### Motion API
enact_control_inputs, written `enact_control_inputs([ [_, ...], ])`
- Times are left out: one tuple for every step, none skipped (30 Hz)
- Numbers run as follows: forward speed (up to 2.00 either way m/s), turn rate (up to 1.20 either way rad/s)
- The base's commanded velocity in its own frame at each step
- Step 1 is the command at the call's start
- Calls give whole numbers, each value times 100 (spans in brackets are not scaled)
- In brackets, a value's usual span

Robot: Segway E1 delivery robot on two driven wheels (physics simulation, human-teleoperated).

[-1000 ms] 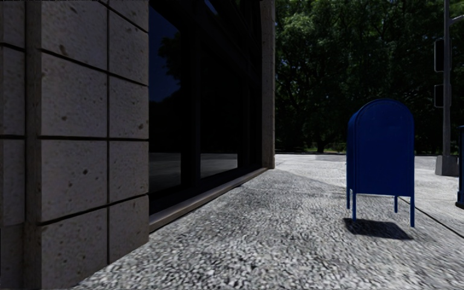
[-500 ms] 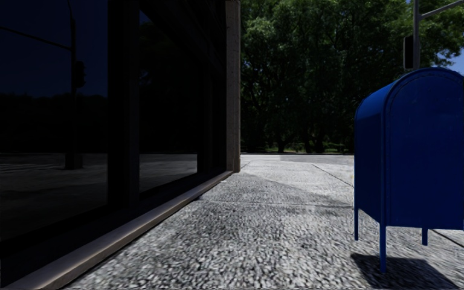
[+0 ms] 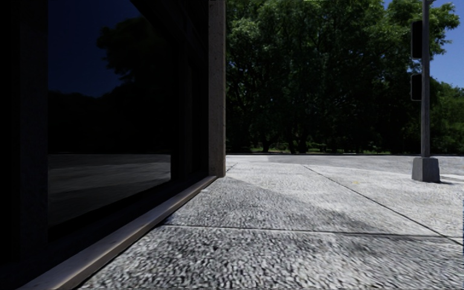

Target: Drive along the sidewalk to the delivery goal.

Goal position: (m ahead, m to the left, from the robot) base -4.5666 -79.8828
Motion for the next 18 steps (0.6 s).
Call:
enact_control_inputs([
  [200,-37],
  [200,-37],
  [200,-37],
  [200,-37],
  [200,-37],
  [200,-37],
  [200,-37],
  [200,-37],
  [200,-37],
  [200,-38],
  [200,-39],
  [200,-41],
  [200,-41],
  [200,-46],
  [200,-51],
  [200,-53],
  [200,-53],
  [199,-53],
])
